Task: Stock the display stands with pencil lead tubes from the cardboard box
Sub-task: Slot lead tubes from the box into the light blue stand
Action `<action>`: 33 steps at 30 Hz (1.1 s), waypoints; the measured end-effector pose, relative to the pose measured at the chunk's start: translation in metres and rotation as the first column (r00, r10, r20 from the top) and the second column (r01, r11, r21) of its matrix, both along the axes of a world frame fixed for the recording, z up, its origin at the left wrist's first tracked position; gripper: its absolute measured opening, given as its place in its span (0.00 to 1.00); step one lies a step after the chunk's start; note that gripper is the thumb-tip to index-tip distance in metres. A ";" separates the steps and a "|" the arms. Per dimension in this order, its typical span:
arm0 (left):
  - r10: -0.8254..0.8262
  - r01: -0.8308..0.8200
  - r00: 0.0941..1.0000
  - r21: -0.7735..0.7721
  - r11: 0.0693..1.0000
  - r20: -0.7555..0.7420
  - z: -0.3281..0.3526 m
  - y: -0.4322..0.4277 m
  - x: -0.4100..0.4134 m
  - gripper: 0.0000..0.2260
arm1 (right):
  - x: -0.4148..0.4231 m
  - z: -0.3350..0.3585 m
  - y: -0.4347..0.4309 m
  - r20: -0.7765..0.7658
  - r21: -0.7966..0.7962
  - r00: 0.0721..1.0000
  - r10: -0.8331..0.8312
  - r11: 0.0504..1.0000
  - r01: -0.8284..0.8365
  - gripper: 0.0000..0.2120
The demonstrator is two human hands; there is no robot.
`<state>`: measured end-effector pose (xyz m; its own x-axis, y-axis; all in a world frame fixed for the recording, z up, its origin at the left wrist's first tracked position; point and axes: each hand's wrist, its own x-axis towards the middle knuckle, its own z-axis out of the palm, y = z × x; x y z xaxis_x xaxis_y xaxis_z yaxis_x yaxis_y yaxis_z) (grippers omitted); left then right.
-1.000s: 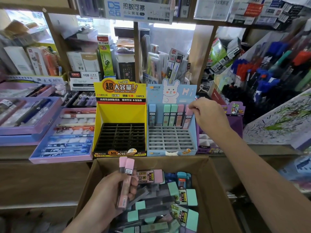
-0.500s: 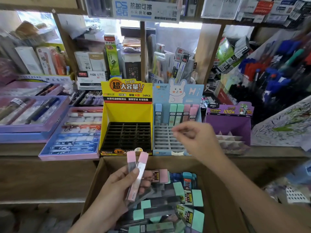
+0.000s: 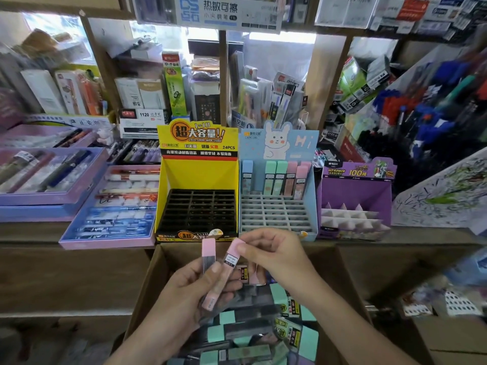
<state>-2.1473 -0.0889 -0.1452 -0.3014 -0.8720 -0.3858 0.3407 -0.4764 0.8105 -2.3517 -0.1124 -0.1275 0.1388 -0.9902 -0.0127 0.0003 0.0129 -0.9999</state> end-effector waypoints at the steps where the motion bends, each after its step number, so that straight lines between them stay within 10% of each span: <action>1: 0.032 -0.031 0.999 0.027 0.999 -0.019 -0.001 -0.002 0.000 0.15 | -0.003 0.002 0.000 0.028 0.008 1.000 -0.010 1.000 0.010 0.05; 18: 0.188 -0.191 0.981 0.052 0.980 0.046 0.006 -0.004 -0.001 0.14 | -0.092 0.072 -0.051 -0.195 -0.521 0.881 -0.431 0.807 0.280 0.04; 33: 0.171 -0.172 0.984 0.032 0.984 0.044 -0.001 -0.006 0.004 0.14 | -0.101 0.066 -0.088 -0.426 -0.593 0.780 -0.458 0.793 0.142 0.09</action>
<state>-2.1428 -0.0953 -0.1461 -0.1316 -0.8949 -0.4264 0.3867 -0.4424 0.8092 -2.4527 -0.2005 -0.0619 -0.0401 -0.8538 0.5190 -0.6069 -0.3918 -0.6915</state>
